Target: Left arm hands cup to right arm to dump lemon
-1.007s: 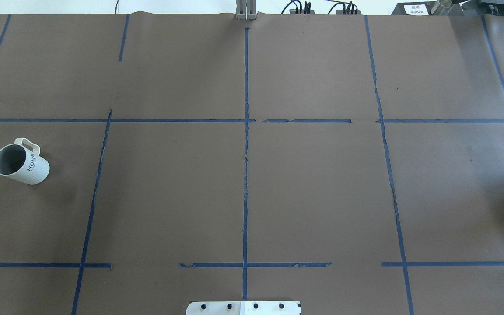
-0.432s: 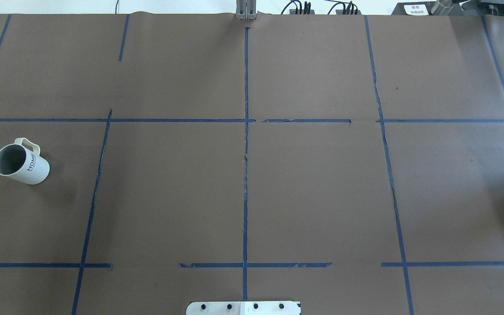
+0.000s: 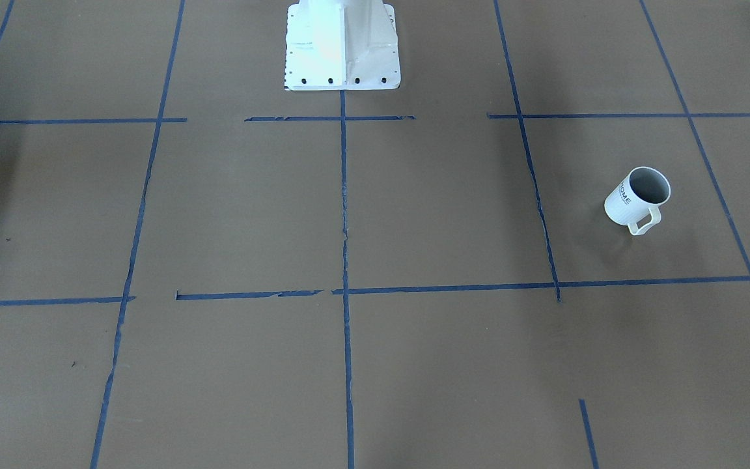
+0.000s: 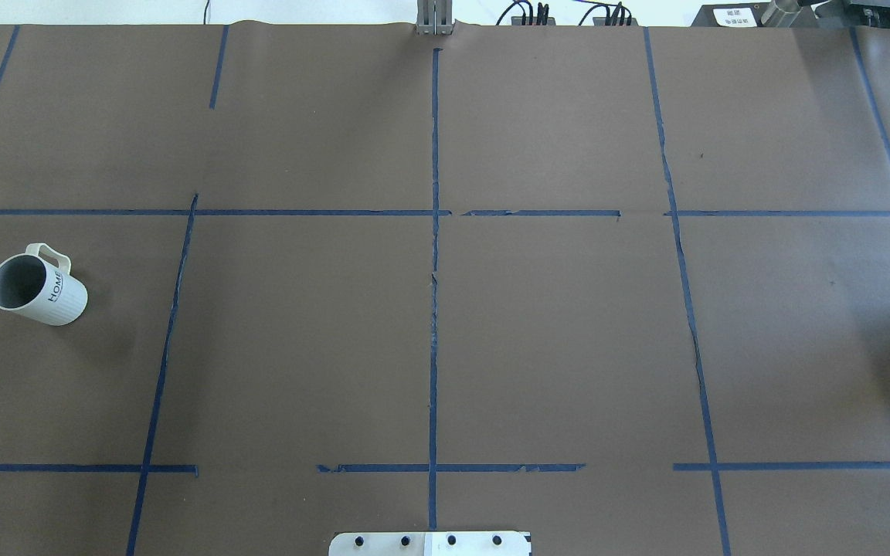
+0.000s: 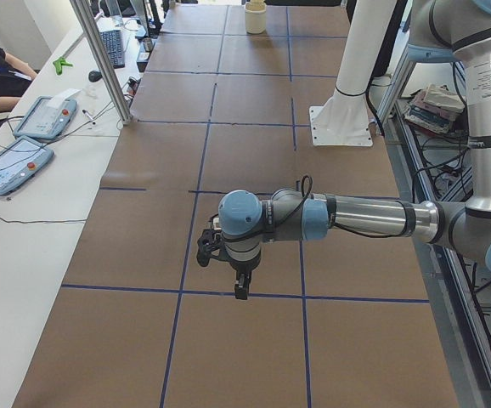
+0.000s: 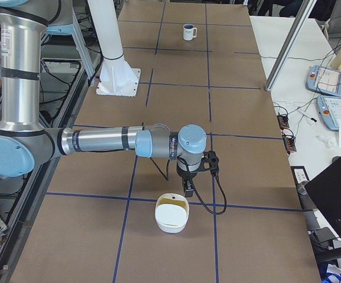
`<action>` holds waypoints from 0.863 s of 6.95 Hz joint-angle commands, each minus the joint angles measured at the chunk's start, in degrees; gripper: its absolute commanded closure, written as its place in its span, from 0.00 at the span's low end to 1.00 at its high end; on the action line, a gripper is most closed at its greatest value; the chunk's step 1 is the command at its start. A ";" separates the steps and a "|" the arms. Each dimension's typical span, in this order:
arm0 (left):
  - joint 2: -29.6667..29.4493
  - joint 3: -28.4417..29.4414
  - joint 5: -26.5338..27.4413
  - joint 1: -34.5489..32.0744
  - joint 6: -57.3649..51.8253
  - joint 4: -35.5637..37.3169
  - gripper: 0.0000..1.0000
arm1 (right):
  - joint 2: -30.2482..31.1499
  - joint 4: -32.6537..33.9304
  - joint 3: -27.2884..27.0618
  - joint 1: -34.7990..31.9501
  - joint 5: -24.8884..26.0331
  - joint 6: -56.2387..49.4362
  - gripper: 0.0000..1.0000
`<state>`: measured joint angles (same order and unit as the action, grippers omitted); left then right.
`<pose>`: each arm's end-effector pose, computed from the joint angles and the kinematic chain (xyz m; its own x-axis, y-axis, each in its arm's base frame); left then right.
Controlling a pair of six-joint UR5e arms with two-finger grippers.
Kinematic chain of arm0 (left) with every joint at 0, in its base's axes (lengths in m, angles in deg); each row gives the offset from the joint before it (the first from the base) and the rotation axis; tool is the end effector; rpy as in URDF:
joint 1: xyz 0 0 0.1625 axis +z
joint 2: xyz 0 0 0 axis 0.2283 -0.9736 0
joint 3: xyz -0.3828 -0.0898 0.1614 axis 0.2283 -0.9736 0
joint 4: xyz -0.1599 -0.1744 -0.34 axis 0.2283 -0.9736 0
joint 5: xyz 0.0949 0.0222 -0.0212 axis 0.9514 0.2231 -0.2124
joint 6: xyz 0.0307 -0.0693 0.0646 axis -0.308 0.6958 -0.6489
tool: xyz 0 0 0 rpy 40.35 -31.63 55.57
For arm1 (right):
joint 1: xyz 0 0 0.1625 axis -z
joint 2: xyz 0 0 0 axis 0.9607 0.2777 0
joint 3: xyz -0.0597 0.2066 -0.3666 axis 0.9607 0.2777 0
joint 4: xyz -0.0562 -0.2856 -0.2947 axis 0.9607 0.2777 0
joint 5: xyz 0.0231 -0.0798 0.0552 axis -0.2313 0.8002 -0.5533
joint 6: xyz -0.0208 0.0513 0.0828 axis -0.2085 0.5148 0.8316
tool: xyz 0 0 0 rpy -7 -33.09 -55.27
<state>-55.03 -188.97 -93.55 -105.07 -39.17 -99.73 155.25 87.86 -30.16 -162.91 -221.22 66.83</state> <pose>-0.0756 -0.3905 0.6276 0.6996 0.0835 -0.7096 -0.0772 0.9962 0.0410 0.0558 -0.4496 0.6130 0.7043 -0.1526 0.6933 0.1115 0.9883 0.1043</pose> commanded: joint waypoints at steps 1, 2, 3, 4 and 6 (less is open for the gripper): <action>0.71 0.37 0.33 -0.15 0.07 0.01 0.00 | 0.06 -0.01 -0.28 0.00 0.03 0.00 0.00; 0.71 0.20 0.33 -0.15 0.07 0.09 0.00 | 0.06 -0.01 -0.28 0.00 0.03 -0.09 0.00; 1.58 -0.84 0.33 -0.06 -0.01 0.36 0.00 | 0.06 -0.01 -0.28 0.00 0.03 0.00 0.00; 1.42 0.10 0.33 0.03 -0.10 0.10 0.00 | 0.06 -0.01 -0.19 0.00 0.03 -0.09 0.00; 1.85 -0.42 0.33 0.03 -0.10 0.18 0.00 | 0.06 -0.01 -0.02 0.09 -0.05 -0.09 0.00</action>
<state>-53.33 -189.36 -93.25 -105.10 -39.26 -99.56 155.31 87.84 -30.28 -162.86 -221.20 66.75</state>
